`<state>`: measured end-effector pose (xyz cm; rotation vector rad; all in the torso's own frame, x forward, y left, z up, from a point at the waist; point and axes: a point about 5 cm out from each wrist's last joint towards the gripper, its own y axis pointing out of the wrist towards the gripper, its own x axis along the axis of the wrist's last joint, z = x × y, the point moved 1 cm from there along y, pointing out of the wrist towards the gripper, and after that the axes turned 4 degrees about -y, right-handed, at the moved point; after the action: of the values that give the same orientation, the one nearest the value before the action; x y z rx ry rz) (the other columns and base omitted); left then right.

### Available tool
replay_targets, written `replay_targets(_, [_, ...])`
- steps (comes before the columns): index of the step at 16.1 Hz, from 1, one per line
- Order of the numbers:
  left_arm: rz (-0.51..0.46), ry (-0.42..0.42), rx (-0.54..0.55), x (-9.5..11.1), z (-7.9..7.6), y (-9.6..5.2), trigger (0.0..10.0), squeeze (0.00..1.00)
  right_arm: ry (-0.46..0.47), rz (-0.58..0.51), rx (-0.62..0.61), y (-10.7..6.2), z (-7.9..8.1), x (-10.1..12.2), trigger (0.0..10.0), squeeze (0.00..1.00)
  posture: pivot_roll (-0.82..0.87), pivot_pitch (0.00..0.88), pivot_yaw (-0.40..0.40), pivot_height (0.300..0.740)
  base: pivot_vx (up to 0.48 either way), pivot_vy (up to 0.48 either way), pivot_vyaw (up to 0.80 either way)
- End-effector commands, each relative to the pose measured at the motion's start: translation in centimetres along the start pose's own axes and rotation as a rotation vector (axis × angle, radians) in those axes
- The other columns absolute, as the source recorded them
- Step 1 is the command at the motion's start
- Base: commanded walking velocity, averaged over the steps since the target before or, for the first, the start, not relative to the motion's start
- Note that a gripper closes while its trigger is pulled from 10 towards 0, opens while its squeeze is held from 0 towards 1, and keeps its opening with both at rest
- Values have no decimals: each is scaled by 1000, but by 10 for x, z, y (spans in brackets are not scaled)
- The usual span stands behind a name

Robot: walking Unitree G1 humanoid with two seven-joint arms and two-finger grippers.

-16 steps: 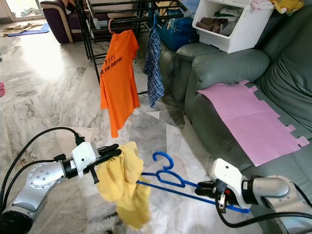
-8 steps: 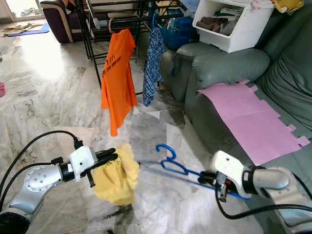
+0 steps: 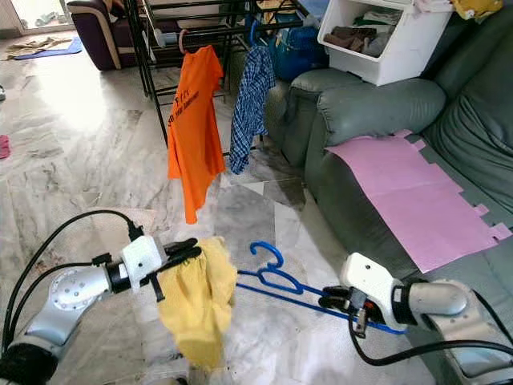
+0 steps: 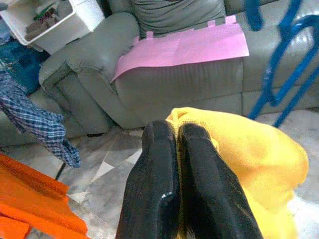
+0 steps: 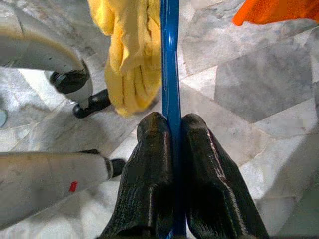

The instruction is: Hang hanger

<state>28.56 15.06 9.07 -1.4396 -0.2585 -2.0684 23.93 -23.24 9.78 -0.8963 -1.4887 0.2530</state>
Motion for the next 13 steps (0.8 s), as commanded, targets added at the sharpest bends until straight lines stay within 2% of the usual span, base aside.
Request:
replay_targets(1, [-24, 38, 10, 7, 6, 3, 10000, 0, 3, 2, 22, -6, 1, 1, 10000, 0, -7, 89, -28, 740, 0, 0, 0])
replay_targets(7, [44, 52, -3, -6, 8, -4, 10000, 0, -8, 90, 43, -17, 2, -8, 10000, 0, -8, 89, -22, 740, 0, 0, 0])
replay_targets(13, [16, 55, -9, -2, 5, -2, 10000, 0, -16, 45, 40, -9, 0, 2, 10000, 0, -3, 97, -25, 740, 0, 0, 0])
